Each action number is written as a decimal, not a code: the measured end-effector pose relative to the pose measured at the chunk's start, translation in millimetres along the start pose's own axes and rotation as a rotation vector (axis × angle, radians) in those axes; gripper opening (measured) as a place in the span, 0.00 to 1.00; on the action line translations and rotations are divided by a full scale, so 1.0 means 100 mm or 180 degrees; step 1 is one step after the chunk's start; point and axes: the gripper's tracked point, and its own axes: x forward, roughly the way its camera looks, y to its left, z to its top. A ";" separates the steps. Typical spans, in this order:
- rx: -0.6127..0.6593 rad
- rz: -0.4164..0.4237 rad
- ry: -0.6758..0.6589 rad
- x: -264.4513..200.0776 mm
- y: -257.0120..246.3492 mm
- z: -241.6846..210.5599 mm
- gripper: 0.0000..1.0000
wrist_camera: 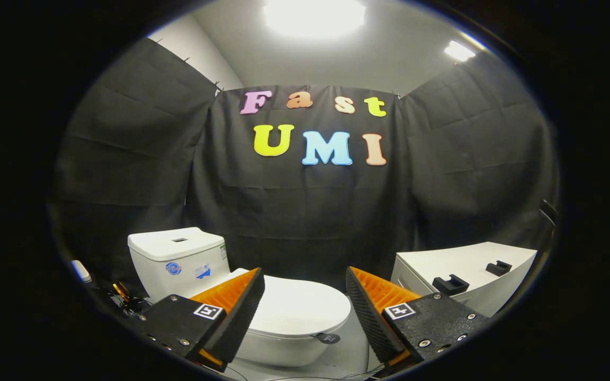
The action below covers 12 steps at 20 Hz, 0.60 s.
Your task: Open the toilet lid.
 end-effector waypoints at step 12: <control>0.0348 -0.0099 0.0071 0.16 -0.22 -0.16 0.95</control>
